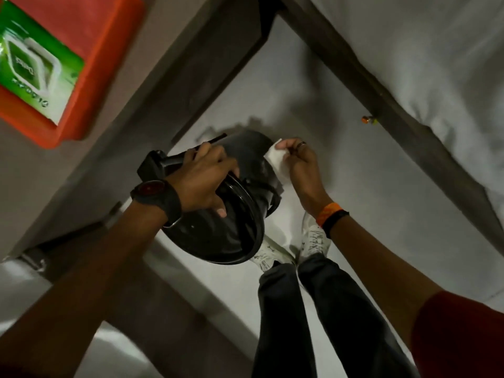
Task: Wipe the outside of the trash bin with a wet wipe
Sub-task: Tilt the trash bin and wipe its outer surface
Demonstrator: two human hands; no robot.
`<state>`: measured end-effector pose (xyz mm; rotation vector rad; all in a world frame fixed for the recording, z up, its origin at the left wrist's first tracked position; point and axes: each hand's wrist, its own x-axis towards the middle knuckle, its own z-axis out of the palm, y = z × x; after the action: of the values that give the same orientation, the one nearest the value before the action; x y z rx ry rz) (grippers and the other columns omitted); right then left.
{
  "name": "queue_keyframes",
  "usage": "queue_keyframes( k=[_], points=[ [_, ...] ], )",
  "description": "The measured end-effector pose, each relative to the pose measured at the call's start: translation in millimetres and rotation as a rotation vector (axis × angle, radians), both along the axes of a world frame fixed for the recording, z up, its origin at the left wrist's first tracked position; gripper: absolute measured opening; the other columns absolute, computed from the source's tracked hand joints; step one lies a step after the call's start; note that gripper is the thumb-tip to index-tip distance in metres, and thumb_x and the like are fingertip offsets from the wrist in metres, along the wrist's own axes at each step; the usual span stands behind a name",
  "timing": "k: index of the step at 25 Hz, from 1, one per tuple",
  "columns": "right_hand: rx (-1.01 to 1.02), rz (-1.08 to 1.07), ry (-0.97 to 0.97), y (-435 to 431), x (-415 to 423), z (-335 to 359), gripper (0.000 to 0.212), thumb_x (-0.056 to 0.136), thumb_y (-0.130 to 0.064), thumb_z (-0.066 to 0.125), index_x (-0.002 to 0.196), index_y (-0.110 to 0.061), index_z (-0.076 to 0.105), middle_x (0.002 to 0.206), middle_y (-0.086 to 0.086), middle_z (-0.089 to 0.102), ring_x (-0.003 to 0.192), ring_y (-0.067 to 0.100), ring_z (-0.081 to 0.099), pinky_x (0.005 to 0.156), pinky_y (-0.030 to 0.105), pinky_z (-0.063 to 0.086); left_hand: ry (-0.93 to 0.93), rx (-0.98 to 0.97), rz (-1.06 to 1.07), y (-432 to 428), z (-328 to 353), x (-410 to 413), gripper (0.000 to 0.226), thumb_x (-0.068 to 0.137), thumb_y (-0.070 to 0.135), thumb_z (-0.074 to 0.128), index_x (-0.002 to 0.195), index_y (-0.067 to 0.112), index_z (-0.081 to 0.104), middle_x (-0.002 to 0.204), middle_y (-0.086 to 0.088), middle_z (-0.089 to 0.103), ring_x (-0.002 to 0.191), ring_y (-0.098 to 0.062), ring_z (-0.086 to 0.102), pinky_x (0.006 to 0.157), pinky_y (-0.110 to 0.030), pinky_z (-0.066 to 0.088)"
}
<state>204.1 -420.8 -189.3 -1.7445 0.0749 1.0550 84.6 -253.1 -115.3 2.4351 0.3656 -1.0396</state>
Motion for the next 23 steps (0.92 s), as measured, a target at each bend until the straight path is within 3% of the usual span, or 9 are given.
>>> queue_keyframes(
  k=[4,7,9,11,13,16,18,20,23],
  points=[
    [0.106,0.325,-0.11,21.4,-26.1,-19.8,0.022,0.092,0.005,0.06,0.099,-0.016,0.061,0.111,0.004,0.062,0.118,0.03,0.059,0.109,0.047,0.047,-0.063,-0.043,0.083,-2.7,-2.2,-11.1,0.08,0.048,0.039,0.092,0.116,0.028,0.052,0.118,0.0,0.043,0.116,-0.024,0.034,0.107,-0.049,0.032],
    [-0.056,0.476,-0.358,28.0,-29.2,-36.7,0.014,0.087,-0.022,0.076,0.094,-0.032,0.07,0.119,-0.002,0.058,0.125,0.025,0.052,0.109,0.046,0.043,-0.093,-0.075,0.172,6.0,-3.0,-31.0,0.078,0.047,0.035,0.093,0.115,0.025,0.054,0.119,-0.002,0.044,0.117,-0.025,0.035,0.109,-0.053,0.03],
    [-0.087,0.59,-0.443,23.8,-31.4,-41.1,0.011,0.093,-0.021,0.073,0.102,-0.022,0.078,0.121,0.007,0.064,0.121,0.03,0.055,0.105,0.049,0.046,-0.086,-0.081,0.205,10.5,-1.8,-47.7,0.075,0.049,0.033,0.093,0.113,0.024,0.054,0.118,0.0,0.043,0.119,-0.025,0.037,0.112,-0.063,0.024],
    [0.006,0.697,-0.503,9.6,-45.4,-33.4,0.023,0.098,-0.013,0.066,0.118,-0.011,0.075,0.13,0.01,0.066,0.125,0.032,0.056,0.108,0.048,0.046,-0.093,-0.081,0.227,13.6,0.7,-65.0,0.073,0.049,0.03,0.093,0.111,0.022,0.055,0.115,0.005,0.039,0.119,-0.022,0.038,0.112,-0.067,0.02],
    [0.166,0.812,-0.534,-13.0,-72.5,-18.9,0.038,0.103,-0.017,0.056,0.14,-0.009,0.061,0.151,0.01,0.057,0.143,0.029,0.049,0.121,0.039,0.039,-0.109,-0.088,0.24,17.6,3.3,-79.7,0.072,0.049,0.027,0.093,0.111,0.02,0.057,0.113,0.008,0.036,0.117,-0.02,0.038,0.112,-0.066,0.021],
    [0.242,1.093,-0.645,-39.9,-113.9,-12.4,0.061,0.11,-0.041,0.025,0.163,-0.01,0.019,0.173,0.008,0.017,0.163,0.021,0.013,0.134,0.039,0.009,-0.138,-0.107,0.265,25.8,1.4,-91.6,0.068,0.051,0.026,0.093,0.108,0.018,0.057,0.113,0.003,0.042,0.113,-0.021,0.04,0.107,-0.063,0.029],
    [0.095,1.089,-0.605,-27.3,-110.9,-28.1,0.066,0.109,-0.047,0.015,0.164,-0.011,0.008,0.175,0.007,0.004,0.164,0.02,0.001,0.134,0.047,-0.002,-0.139,-0.111,0.293,28.6,-1.2,-95.6,0.067,0.051,0.025,0.094,0.107,0.017,0.057,0.114,-0.003,0.047,0.112,-0.026,0.043,0.106,-0.061,0.032],
    [-0.128,0.924,-0.38,-0.4,-88.4,-48.8,0.065,0.111,-0.043,0.024,0.164,-0.015,0.0,0.175,0.004,-0.001,0.163,0.018,-0.004,0.132,0.051,-0.003,-0.149,-0.115,0.31,28.2,-1.7,-100.1,0.066,0.051,0.025,0.094,0.106,0.016,0.058,0.114,-0.005,0.048,0.112,-0.027,0.043,0.105,-0.061,0.033],
    [-0.163,0.835,-0.341,15.4,-80.0,-57.3,0.065,0.111,-0.043,0.028,0.165,-0.015,0.003,0.175,0.005,0.001,0.163,0.018,-0.003,0.132,0.051,-0.002,-0.155,-0.119,0.313,27.8,0.6,-107.1,0.065,0.051,0.022,0.094,0.105,0.013,0.059,0.115,-0.007,0.049,0.112,-0.03,0.044,0.103,-0.059,0.035]
  ],
)
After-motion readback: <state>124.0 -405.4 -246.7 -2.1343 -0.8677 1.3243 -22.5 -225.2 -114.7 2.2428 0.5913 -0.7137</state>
